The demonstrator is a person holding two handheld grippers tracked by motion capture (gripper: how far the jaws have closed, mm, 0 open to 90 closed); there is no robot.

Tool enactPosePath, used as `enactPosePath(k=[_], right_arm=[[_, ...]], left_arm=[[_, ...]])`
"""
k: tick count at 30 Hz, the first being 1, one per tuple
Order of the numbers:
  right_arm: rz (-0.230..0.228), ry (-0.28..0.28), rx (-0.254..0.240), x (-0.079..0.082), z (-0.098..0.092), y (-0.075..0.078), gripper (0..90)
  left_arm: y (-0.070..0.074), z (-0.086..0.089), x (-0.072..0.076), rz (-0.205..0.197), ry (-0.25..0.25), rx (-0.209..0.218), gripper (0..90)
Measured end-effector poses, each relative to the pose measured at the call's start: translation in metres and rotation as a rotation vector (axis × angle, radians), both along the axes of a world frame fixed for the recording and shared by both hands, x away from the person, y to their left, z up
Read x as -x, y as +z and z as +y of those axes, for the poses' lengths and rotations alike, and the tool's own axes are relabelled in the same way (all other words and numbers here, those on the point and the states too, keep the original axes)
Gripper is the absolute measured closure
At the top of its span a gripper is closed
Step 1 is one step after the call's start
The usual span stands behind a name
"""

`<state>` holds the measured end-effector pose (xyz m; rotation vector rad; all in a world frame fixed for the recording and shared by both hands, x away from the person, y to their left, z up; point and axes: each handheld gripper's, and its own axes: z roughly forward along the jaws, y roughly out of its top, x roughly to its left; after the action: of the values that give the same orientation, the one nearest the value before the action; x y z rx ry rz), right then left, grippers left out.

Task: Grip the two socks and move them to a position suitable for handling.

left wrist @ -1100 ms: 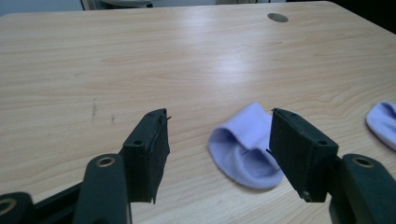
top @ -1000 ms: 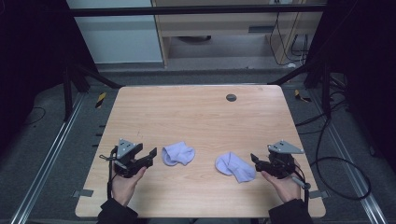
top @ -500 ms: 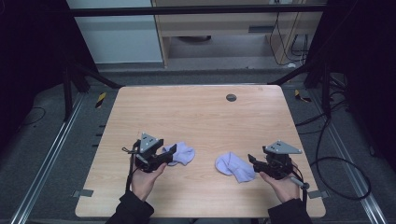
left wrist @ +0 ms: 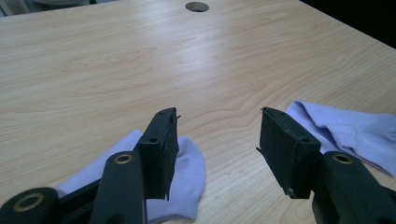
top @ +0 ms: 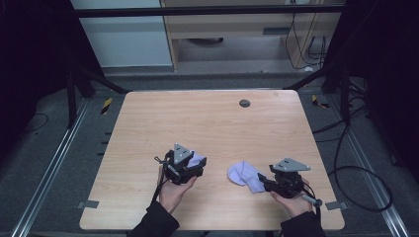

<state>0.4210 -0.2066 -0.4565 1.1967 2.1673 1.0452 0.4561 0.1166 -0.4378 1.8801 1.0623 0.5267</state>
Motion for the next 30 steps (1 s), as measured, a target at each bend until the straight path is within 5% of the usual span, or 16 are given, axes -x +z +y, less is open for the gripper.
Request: enactPosePath(k=[13, 23, 30], right_arm=[[0.04, 0.05, 0.014, 0.006, 0.005, -0.014, 55.9], [0.061, 0.072, 0.015, 0.006, 0.01, -0.021, 62.4], [0.083, 0.091, 0.02, 0.008, 0.011, -0.028, 65.7]], left_arm=[[-0.02, -0.042, -0.001, 0.041, -0.062, -0.029, 52.2], [-0.032, -0.062, -0.003, 0.053, -0.083, -0.081, 56.5], [-0.04, -0.073, -0.004, 0.068, -0.092, -0.077, 59.9]])
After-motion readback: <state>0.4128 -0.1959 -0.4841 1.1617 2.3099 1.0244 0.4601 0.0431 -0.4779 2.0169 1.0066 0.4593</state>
